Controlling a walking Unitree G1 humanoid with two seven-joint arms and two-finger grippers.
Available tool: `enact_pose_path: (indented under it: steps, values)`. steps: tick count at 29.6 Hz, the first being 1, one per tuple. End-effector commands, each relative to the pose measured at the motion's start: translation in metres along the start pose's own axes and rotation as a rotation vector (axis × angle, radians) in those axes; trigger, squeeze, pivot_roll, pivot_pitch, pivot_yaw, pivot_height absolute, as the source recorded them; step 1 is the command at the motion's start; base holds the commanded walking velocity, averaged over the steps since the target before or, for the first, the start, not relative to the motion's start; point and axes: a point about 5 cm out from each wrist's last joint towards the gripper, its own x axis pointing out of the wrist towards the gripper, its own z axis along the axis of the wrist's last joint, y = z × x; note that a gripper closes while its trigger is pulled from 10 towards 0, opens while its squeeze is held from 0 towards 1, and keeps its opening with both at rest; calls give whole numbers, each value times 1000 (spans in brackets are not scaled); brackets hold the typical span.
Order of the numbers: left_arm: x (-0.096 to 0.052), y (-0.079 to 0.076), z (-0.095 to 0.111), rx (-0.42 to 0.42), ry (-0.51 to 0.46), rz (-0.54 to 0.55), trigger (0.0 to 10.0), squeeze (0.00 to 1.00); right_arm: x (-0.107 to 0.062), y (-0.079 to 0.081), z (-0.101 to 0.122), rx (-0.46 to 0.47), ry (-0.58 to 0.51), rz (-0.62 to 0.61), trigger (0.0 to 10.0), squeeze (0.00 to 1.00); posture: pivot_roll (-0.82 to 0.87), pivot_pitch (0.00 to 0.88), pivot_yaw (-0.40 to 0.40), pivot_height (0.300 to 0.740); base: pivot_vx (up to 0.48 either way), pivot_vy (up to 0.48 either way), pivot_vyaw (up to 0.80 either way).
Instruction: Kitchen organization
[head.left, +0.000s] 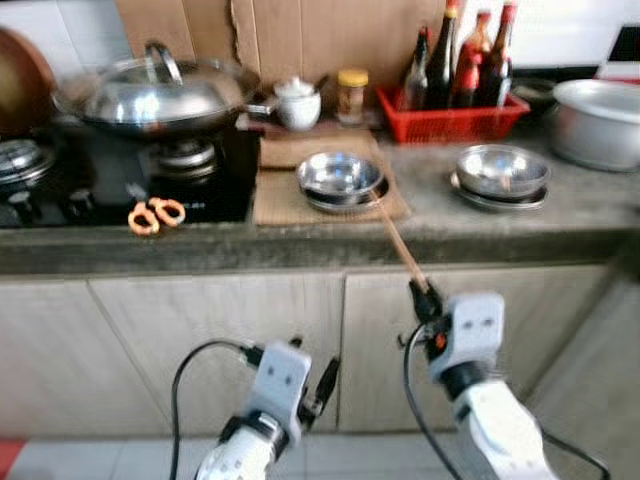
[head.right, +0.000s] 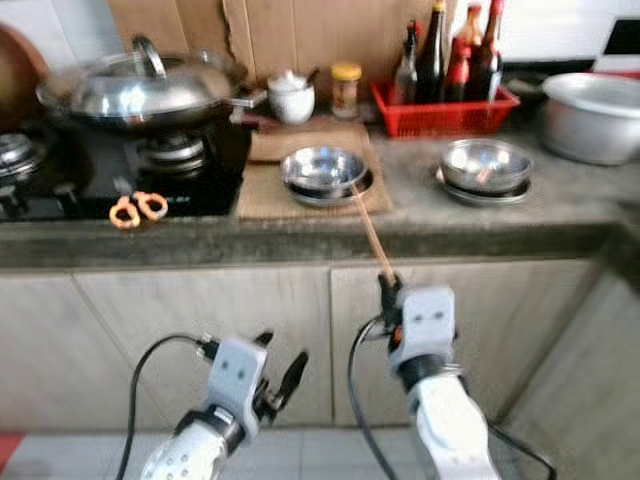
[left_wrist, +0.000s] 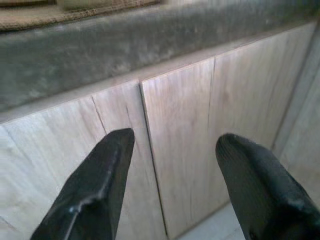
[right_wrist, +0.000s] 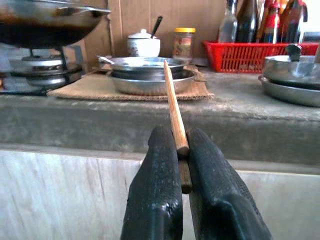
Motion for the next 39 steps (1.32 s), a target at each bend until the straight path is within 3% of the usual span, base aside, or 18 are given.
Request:
enact_pose_path:
  steps: [1, 15, 29, 30, 33, 39]
  values:
    - [-1, -4, 1, -14, -2, -12, 10000, 0, -3, -2, -2, -14, 14, -12, 10000, 0, 51, 28, -3, 740, -285, 0, 0]
    - [0, -5, 1, -16, -2, -16, 10000, 0, -7, -6, -5, -14, 26, -59, 10000, 0, 46, 23, -4, 740, -290, 0, 0]
    - [1, -5, -1, -17, 2, -20, 10000, 0, -5, -7, -5, -18, 27, -67, 10000, 0, 46, 6, 0, 740, -284, 0, -774]
    - [1, -5, -3, -26, 26, -21, 10000, 0, -5, -8, -4, -100, 49, -75, 10000, 0, 46, 6, 0, 740, -274, 0, -788]
    - [1, -6, -5, -35, 26, -24, 10000, 0, -4, -8, -3, -176, 60, -84, 10000, 0, 44, 1, 3, 740, -271, 0, -788]
    - [0, -4, -1, -27, -5, -25, 10000, 0, -1, -2, -3, -71, 27, -87, 10000, 0, 43, 1, 1, 740, -42, 0, -788]
